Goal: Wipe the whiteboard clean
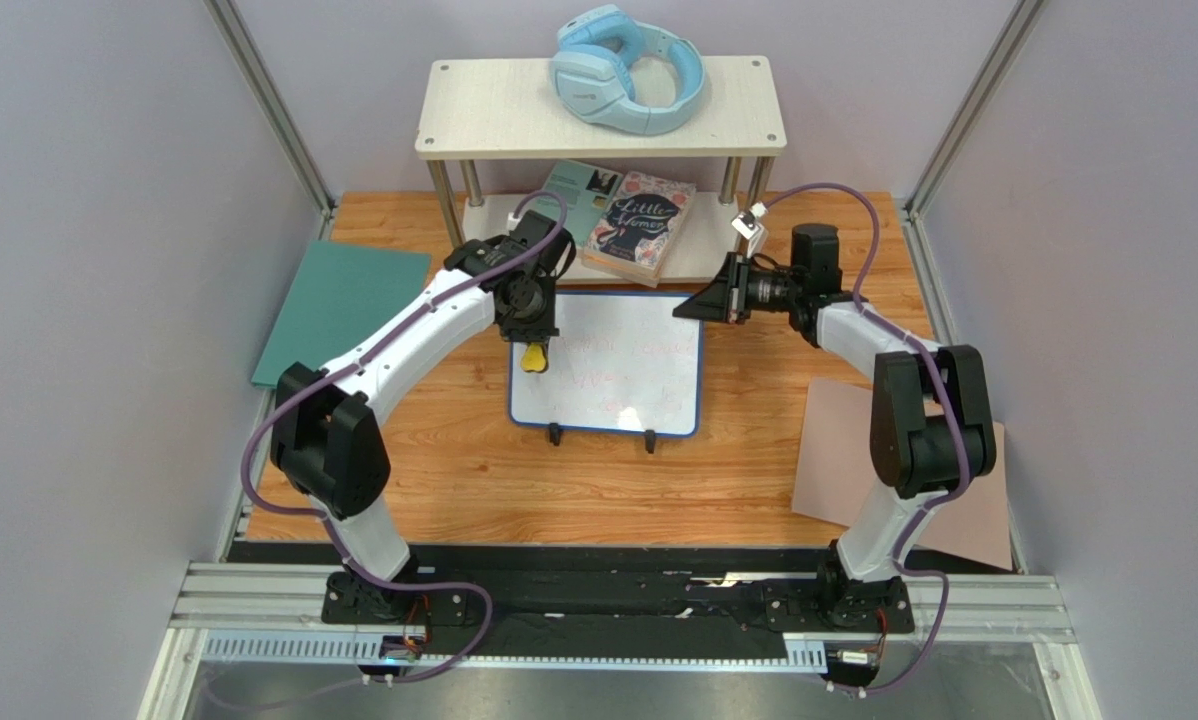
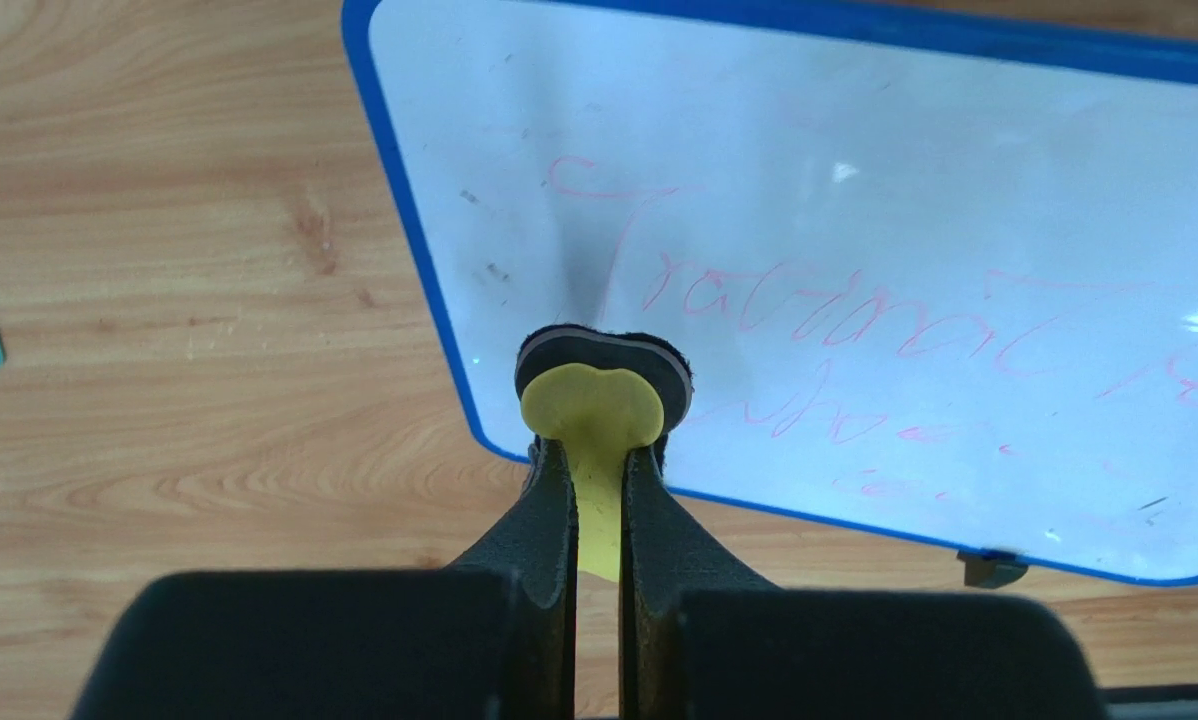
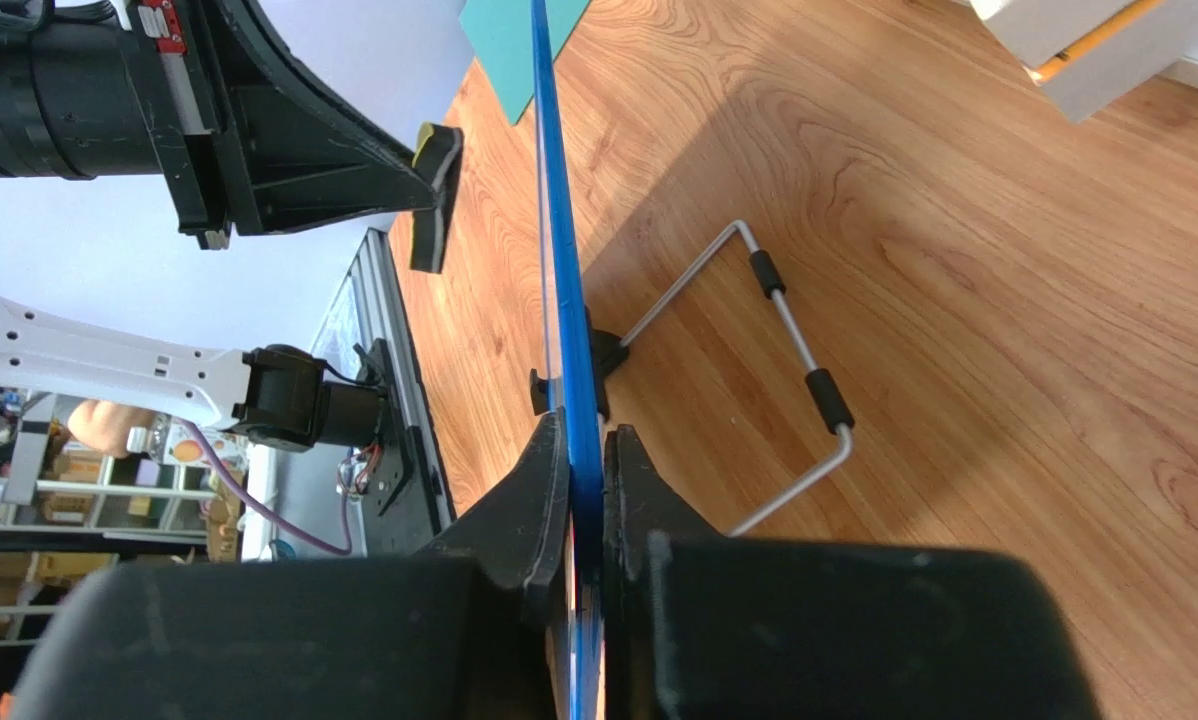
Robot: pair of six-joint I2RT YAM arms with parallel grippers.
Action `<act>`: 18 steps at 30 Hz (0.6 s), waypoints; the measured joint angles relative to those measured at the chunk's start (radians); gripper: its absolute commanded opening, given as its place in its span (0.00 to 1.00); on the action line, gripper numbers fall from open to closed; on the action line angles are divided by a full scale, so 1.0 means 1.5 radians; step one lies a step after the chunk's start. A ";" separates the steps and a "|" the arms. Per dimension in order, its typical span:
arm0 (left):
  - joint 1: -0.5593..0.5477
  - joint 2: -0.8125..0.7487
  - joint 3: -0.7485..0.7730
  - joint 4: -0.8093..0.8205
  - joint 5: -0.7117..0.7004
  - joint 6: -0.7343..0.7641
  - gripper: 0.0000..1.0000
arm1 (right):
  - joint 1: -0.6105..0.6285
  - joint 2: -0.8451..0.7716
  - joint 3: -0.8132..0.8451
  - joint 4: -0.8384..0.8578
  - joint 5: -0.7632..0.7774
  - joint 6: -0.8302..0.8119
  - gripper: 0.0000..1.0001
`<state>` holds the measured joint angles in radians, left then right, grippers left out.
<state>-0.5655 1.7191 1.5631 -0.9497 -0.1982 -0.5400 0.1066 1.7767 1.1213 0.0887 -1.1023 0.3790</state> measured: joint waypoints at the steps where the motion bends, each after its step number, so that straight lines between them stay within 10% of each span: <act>1: -0.004 0.000 -0.002 0.011 -0.004 0.001 0.00 | 0.002 -0.003 0.000 0.001 0.000 -0.001 0.00; 18: -0.010 -0.031 -0.121 0.227 -0.052 -0.003 0.00 | 0.005 -0.045 -0.047 0.015 0.026 -0.017 0.00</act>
<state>-0.5812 1.6733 1.3811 -0.6086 -0.2768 -0.5442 0.1146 1.7088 1.0512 0.1112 -1.0626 0.3538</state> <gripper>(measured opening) 0.033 0.052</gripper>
